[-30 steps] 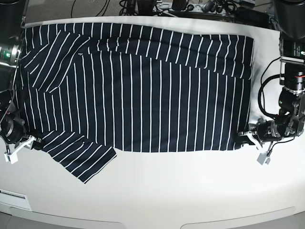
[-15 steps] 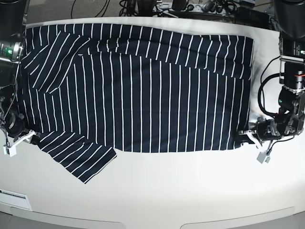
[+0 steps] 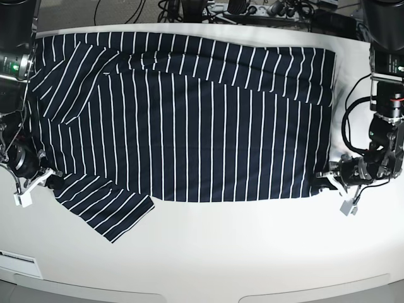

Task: Fold the T-shirt properly
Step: 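Grasp the hem corners and fold the hem toward the collar with both grippers, then regrasp the hanging sleeve with the right gripper and tuck it onto the fold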

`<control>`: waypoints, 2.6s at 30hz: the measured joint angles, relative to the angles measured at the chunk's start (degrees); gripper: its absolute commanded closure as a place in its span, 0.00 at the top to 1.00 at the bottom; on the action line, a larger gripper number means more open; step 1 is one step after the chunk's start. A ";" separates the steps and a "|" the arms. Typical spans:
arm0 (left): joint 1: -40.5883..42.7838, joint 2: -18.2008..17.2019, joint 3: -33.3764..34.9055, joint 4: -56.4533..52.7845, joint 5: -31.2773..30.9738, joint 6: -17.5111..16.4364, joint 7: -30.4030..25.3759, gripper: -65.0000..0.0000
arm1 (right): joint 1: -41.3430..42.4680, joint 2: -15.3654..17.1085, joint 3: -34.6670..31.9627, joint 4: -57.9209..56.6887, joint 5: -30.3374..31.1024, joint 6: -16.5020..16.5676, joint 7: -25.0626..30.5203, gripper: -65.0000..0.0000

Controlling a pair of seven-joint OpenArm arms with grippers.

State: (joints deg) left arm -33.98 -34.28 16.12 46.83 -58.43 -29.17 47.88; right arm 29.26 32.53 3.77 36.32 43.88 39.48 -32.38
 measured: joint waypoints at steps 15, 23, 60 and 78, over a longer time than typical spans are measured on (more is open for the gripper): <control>-4.55 0.00 0.04 0.00 -7.50 -9.49 6.54 0.00 | -3.89 4.48 -0.15 15.85 1.90 0.20 -8.68 0.00; -4.09 -0.28 0.04 0.00 -15.19 -10.32 14.91 0.00 | -16.04 9.73 -0.37 30.58 2.01 0.44 -8.81 0.00; 4.90 -12.55 0.31 23.08 -25.38 -10.36 29.55 0.00 | -19.58 17.16 -0.42 37.31 24.65 0.39 -35.63 0.00; 14.91 -17.55 0.33 26.16 -25.75 -10.36 29.09 0.00 | -24.17 18.67 -0.42 37.29 24.74 0.44 -38.53 0.00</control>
State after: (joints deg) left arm -19.07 -51.83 16.45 72.99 -84.18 -39.53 76.97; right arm 5.08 51.20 3.36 73.60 68.62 39.92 -70.91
